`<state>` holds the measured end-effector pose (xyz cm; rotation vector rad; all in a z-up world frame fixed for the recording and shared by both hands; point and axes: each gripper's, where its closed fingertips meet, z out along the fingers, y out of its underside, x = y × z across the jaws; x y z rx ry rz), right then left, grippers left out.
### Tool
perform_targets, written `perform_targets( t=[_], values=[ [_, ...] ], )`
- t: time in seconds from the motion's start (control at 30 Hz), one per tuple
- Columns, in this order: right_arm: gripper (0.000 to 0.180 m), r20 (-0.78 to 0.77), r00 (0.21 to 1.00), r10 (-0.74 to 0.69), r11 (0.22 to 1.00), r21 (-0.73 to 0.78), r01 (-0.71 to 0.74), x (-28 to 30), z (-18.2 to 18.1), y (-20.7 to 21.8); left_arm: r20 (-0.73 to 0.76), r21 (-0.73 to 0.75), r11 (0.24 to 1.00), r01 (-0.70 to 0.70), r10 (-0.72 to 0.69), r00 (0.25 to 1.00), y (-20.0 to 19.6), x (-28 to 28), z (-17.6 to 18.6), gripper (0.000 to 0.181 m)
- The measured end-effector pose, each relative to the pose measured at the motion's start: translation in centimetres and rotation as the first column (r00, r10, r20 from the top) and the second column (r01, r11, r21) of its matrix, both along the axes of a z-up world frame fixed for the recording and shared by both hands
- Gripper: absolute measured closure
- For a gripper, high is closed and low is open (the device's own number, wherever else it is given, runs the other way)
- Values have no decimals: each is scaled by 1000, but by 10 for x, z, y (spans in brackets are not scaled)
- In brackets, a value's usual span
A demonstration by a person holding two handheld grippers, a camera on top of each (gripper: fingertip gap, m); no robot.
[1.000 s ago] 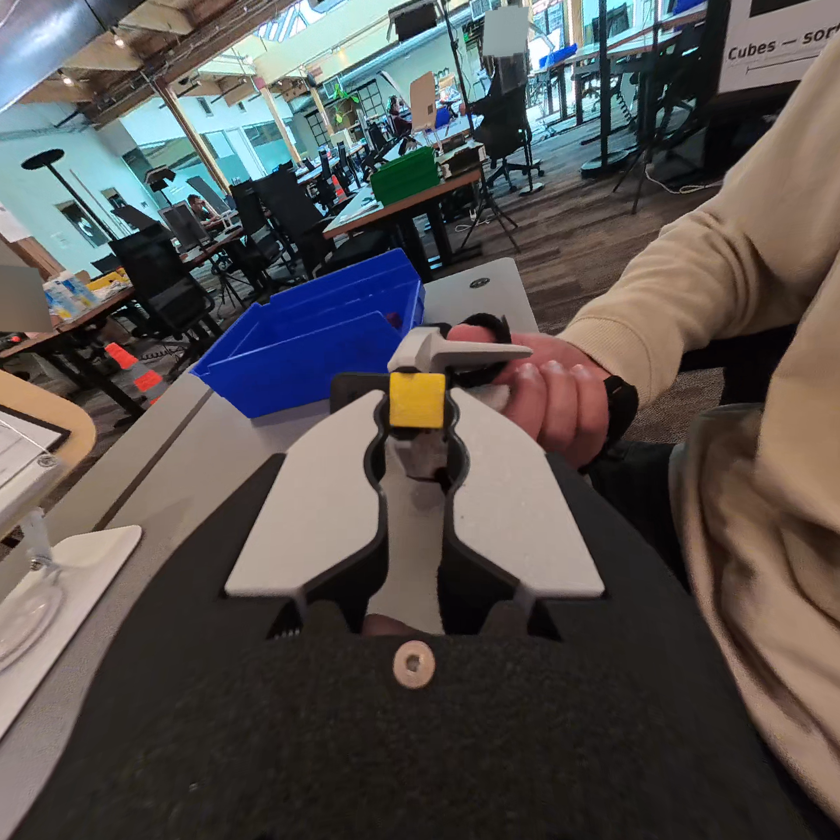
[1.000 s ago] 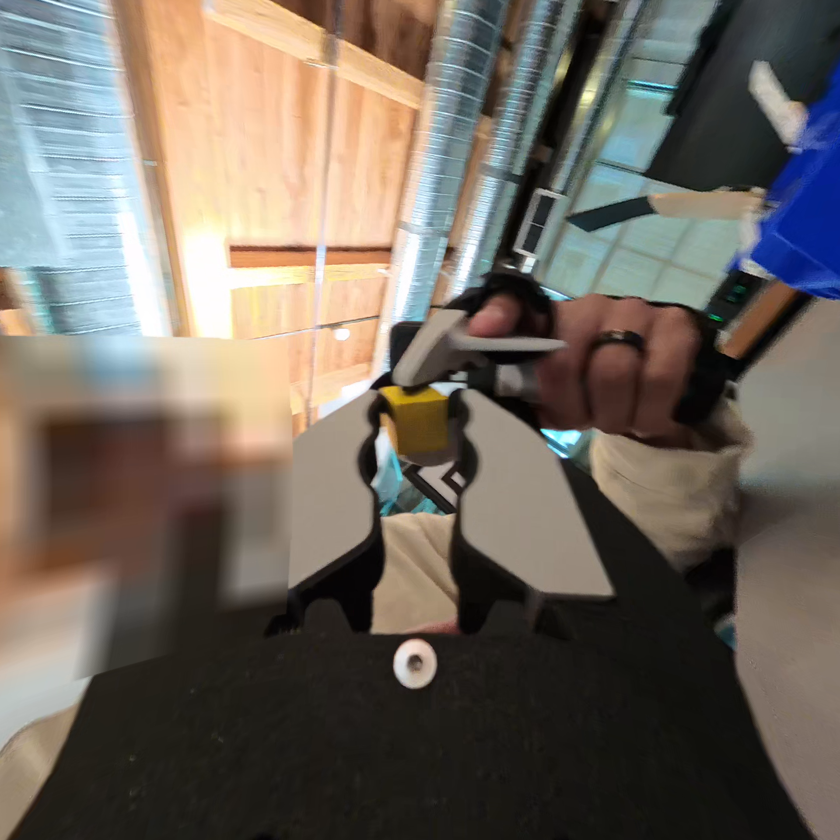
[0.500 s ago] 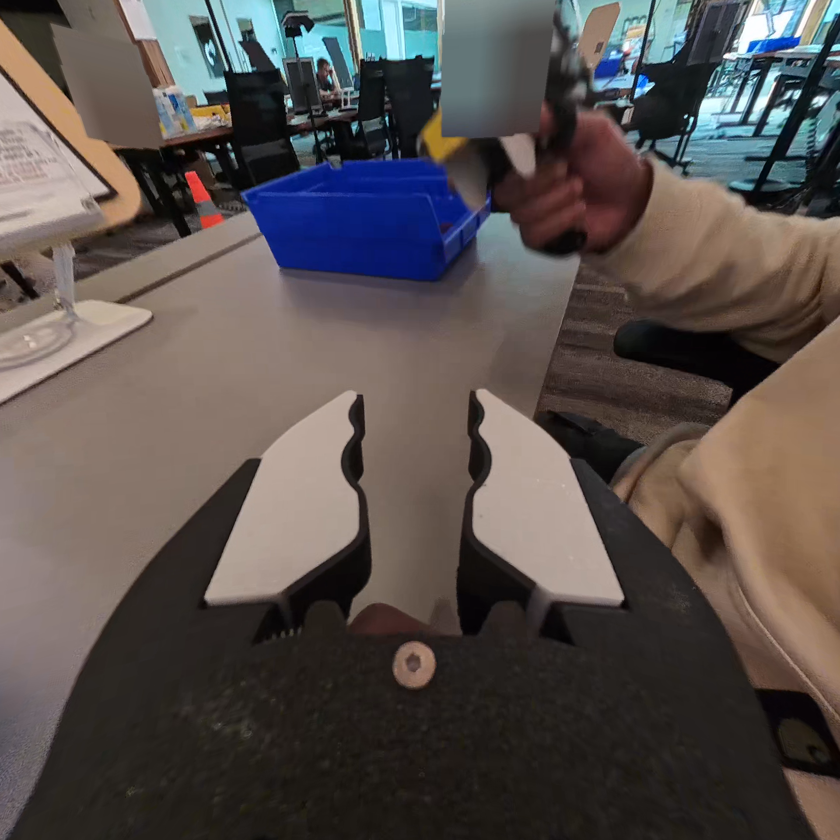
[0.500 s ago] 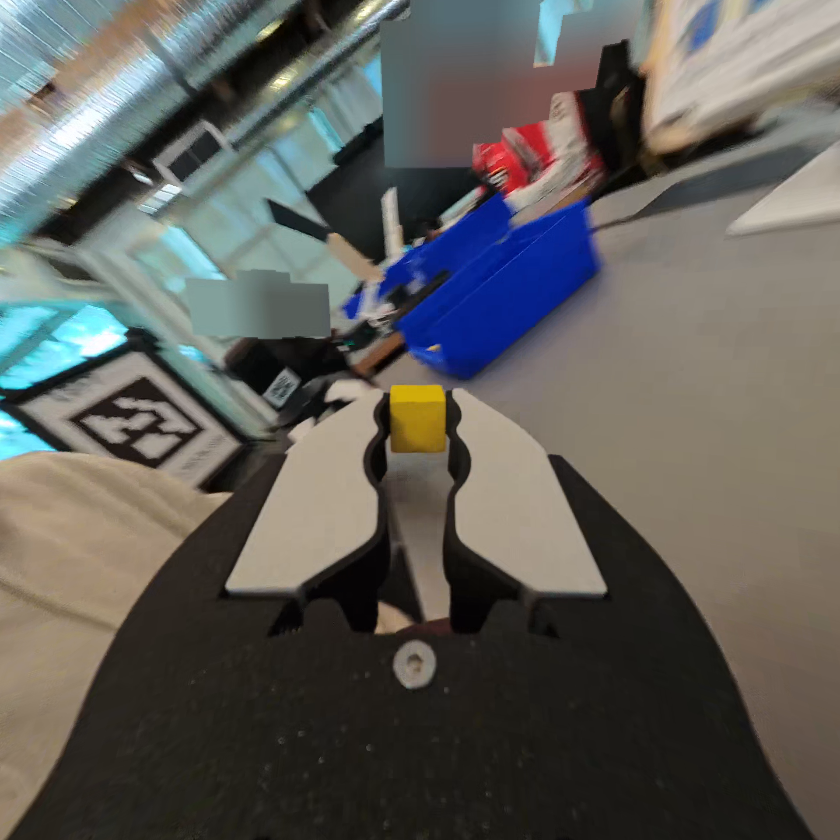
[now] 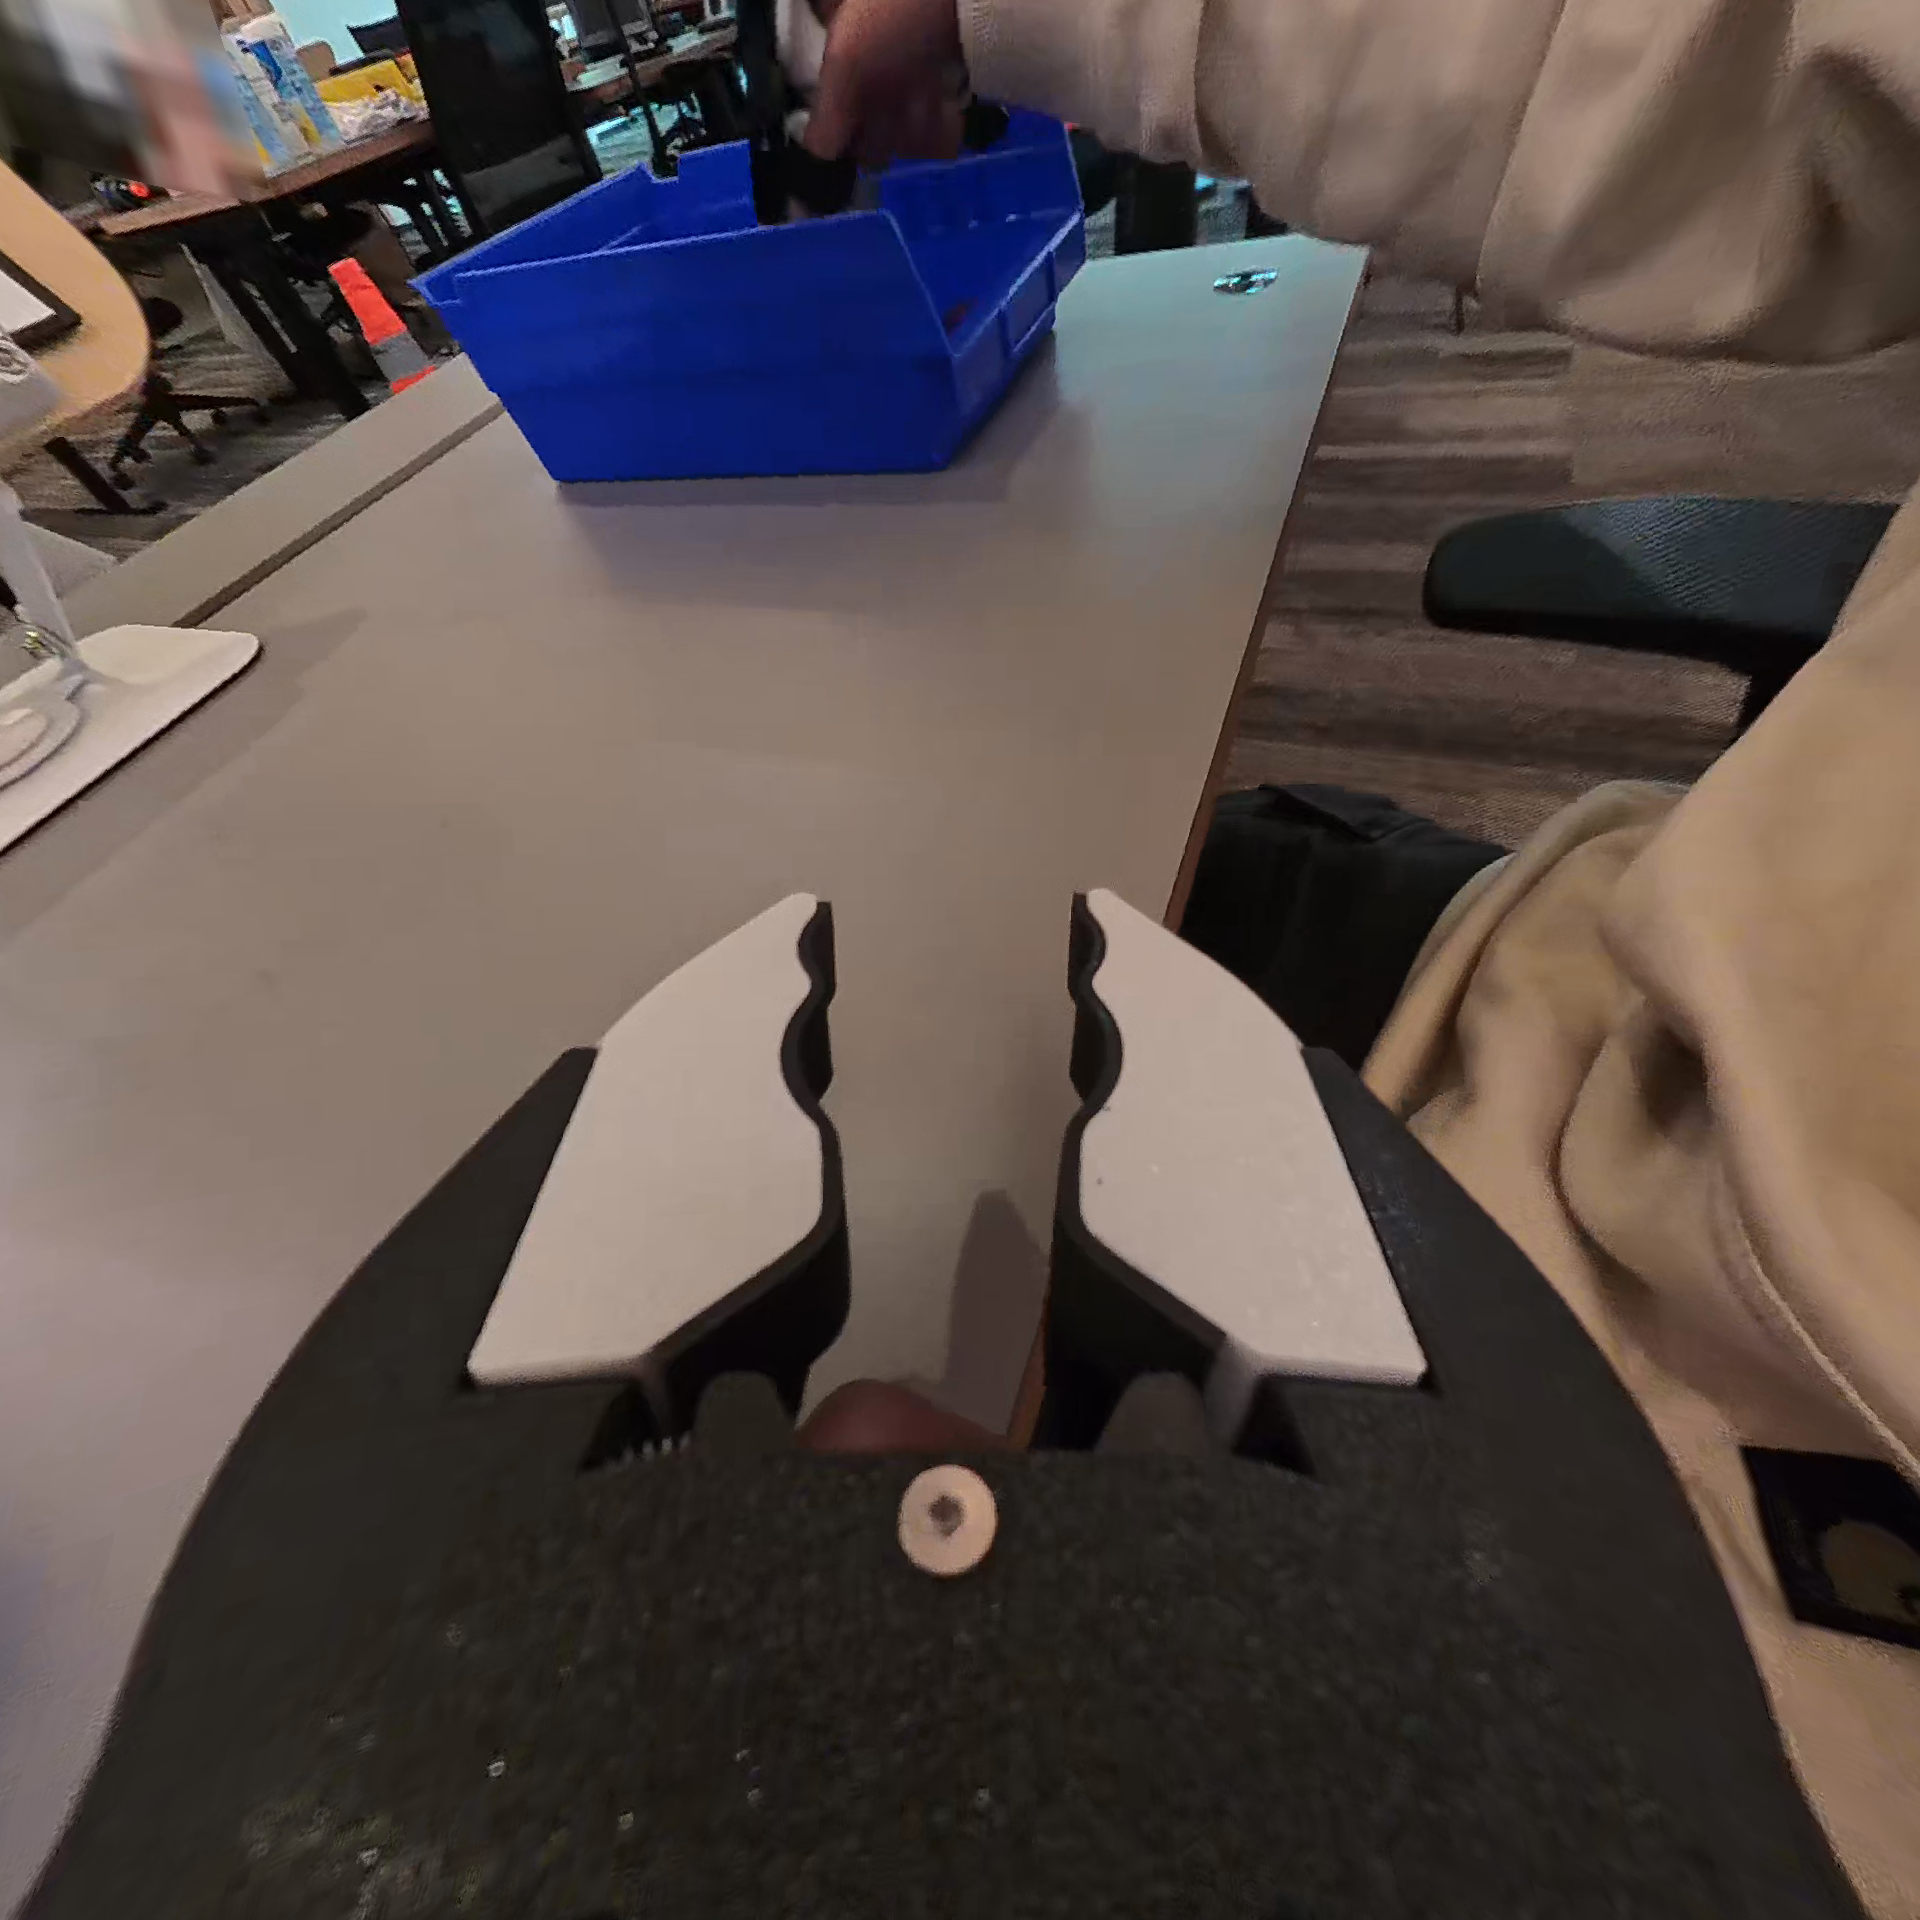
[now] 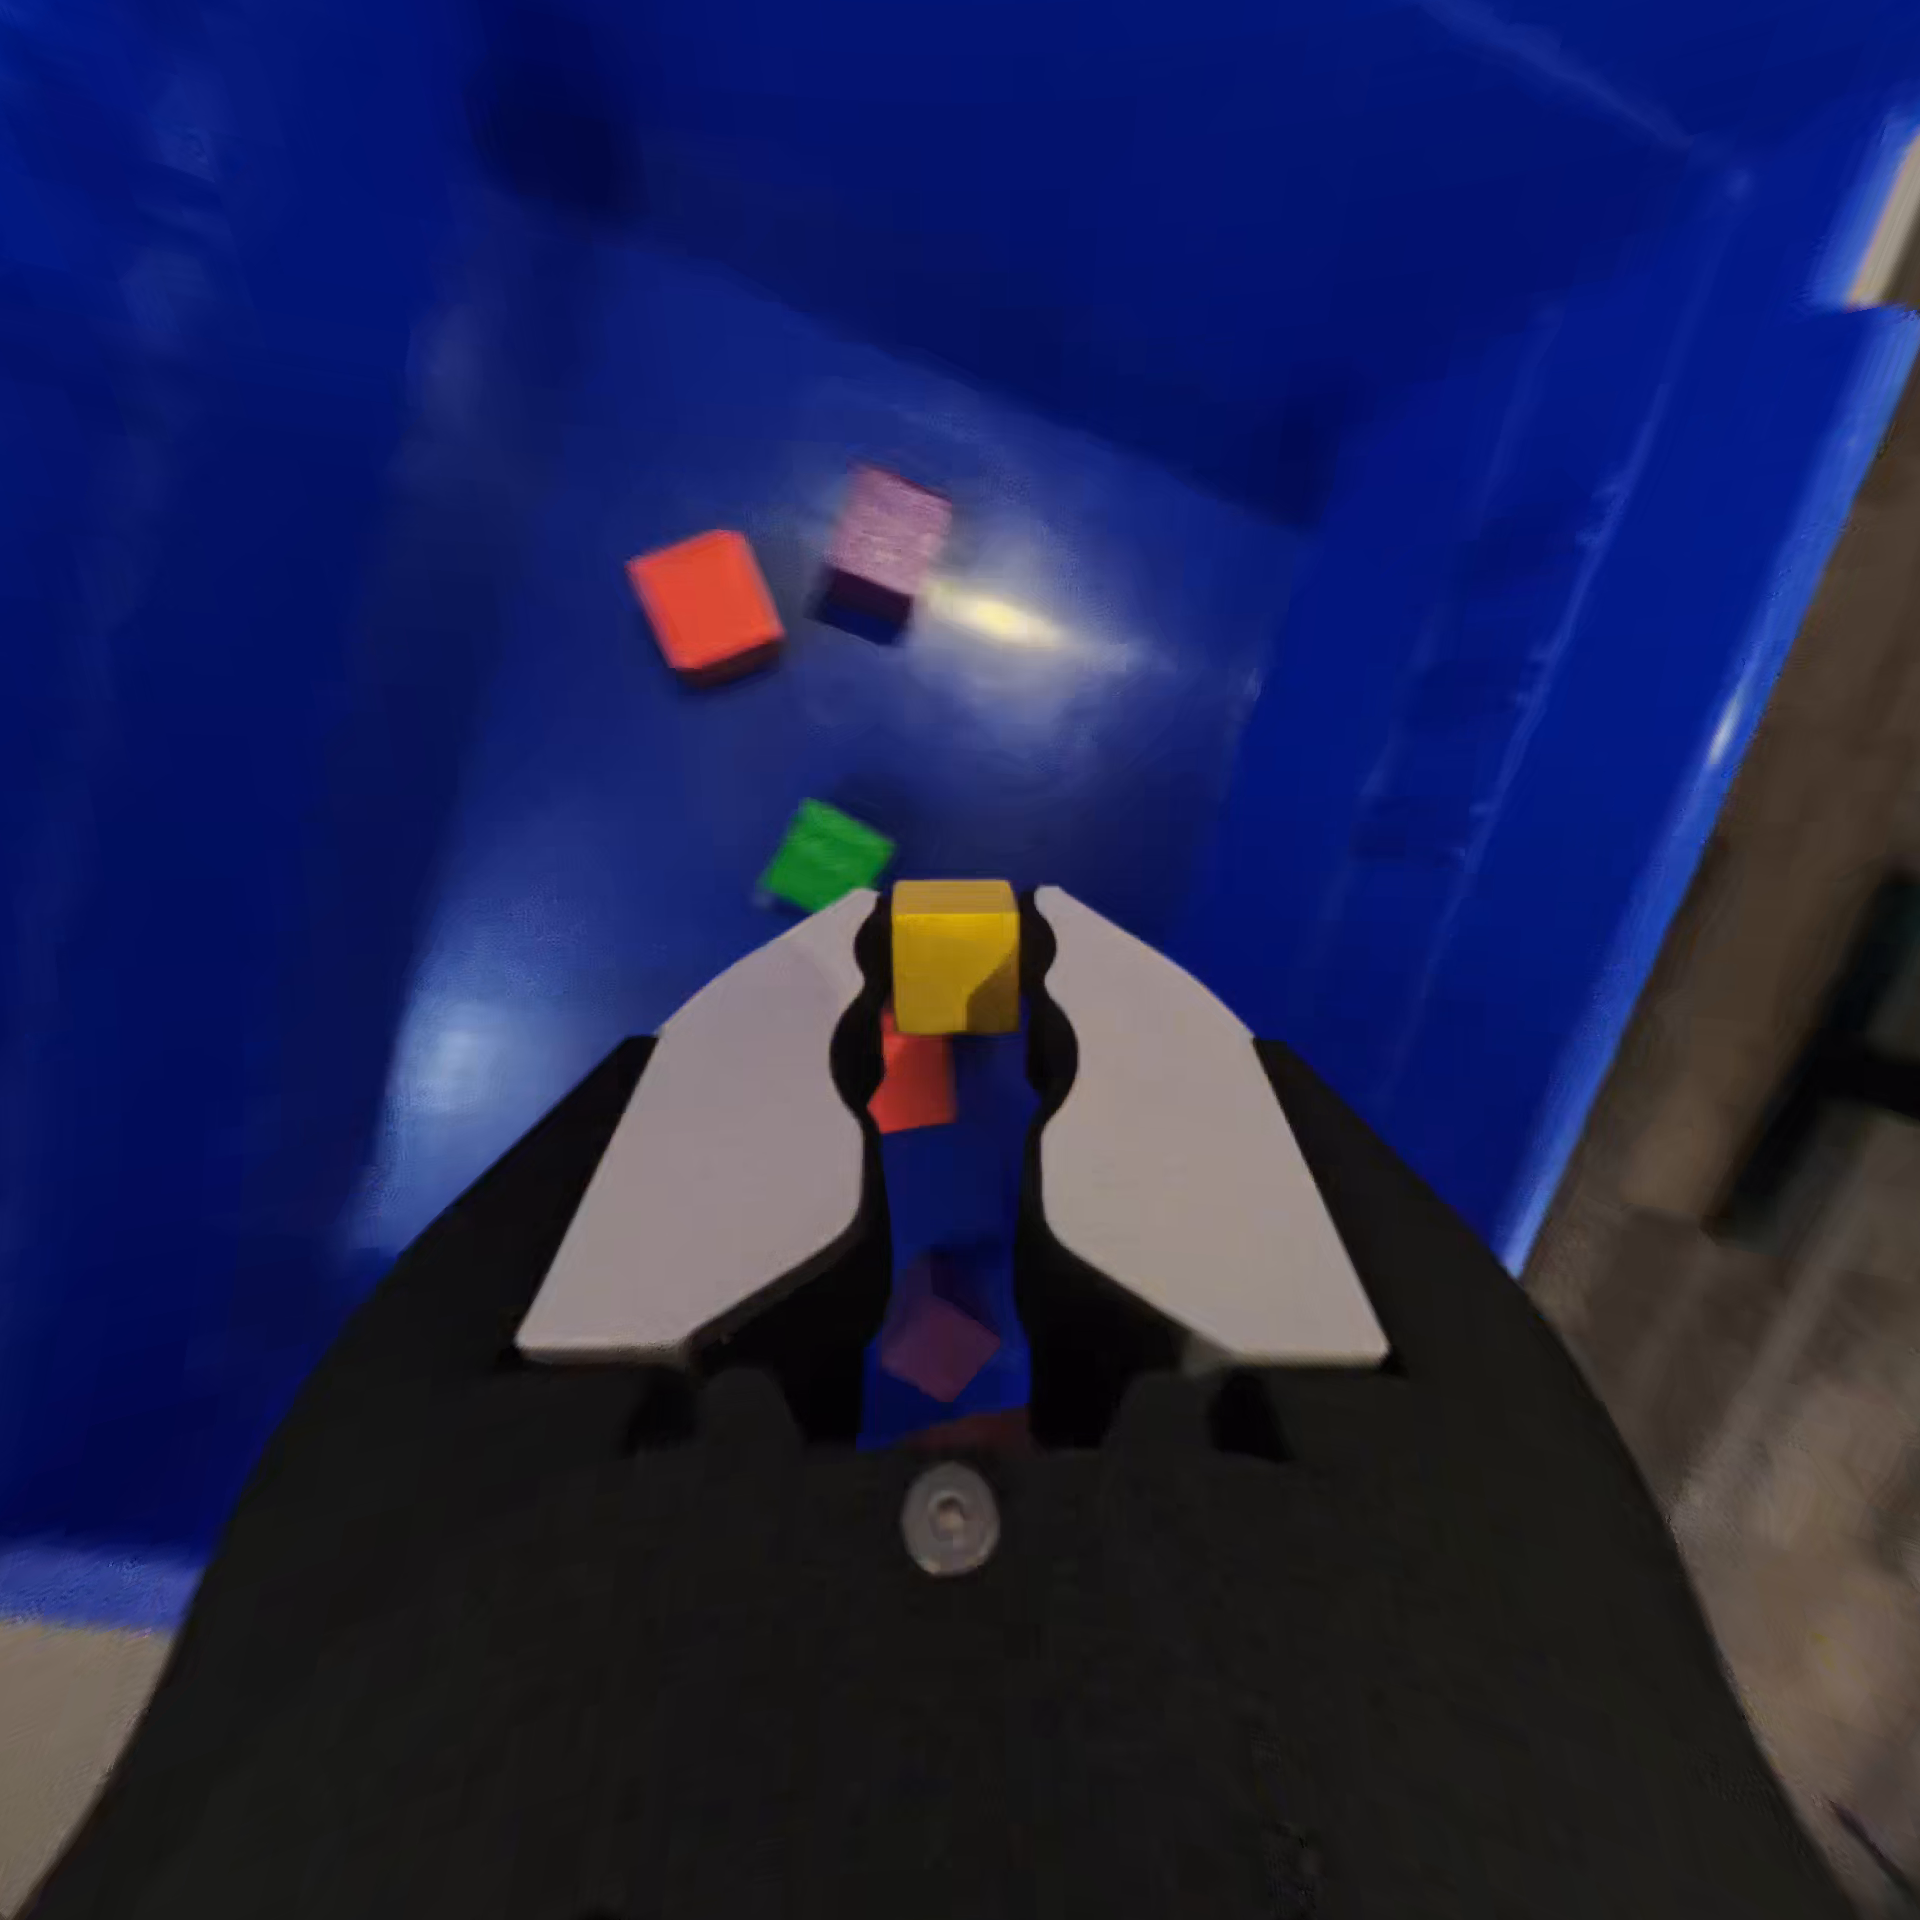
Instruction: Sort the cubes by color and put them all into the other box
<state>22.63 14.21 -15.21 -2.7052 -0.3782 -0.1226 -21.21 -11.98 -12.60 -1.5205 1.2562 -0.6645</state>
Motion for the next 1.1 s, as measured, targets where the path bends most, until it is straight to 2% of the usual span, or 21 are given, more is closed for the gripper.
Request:
perform_targets(
  t=[0.2, 0.27, 0.33, 0.4, 0.47, 0.5, 0.57, 0.63, 0.7, 0.73, 0.8, 0.83, 0.97, 1.1],
  values=[
    [156, 109, 993, -36, 977, -205, 58, 22, -32, 2, -31, 7, 1000, -14, 14, 999, 1, -6, -8, 138],
    [154, 125, 992, -23, 976, -211, 49, 24, -33, 0, -33, -9, 1000, -16, 16, 999, 1, -7, -10, 138],
    [138, 126, 992, -26, 990, -136, 44, 20, -16, -2, -27, -9, 1000, -21, 21, 999, 2, -9, -9, 138],
    [135, 134, 991, -19, 999, 53, 12, 6, 20, -10, -21, -11, 999, -35, 34, 999, 5, -12, -6, 138],
    [136, 108, 994, -23, 955, 297, -10, -22, 64, -28, -4, -32, 996, -83, 83, 997, 14, -17, -3, 141],
    [137, 65, 998, 15, 907, 419, -41, -48, 82, -42, 6, -48, 992, -115, 115, 993, 20, -20, -1, 141],
    [140, -105, 970, 220, 791, 602, -115, -129, 99, -80, 17, -80, 975, -207, 209, 978, 39, -29, -1, 142],
    [144, -311, 824, 473, 707, 692, -145, -222, 94, -132, 37, -140, 961, -241, 248, 968, 48, -33, 0, 140],
    [145, -464, 662, 589, 697, 706, -126, -288, 75, -174, 59, -173, 940, -293, 307, 950, 59, -38, 3, 140],
    [145, -490, 624, 609, 701, 701, -133, -309, 63, -187, 60, -184, 931, -316, 332, 941, 63, -40, 3, 139],
    [143, -424, 635, 646, 674, 706, -215, -328, 51, -200, 50, -198, 910, -363, 379, 924, 71, -45, 1, 136],
    [145, -397, 655, 643, 658, 724, -208, -329, 52, -199, 45, -207, 902, -378, 395, 918, 74, -47, 0, 135],
    [144, -396, 649, 650, 677, 690, -257, -339, 39, -203, 29, -232, 881, -411, 429, 903, 77, -54, -3, 135],
    [145, -351, 677, 646, 671, 685, -285, -335, 31, -198, 19, -230, 866, -444, 460, 888, 79, -62, -5, 136]
  ],
)
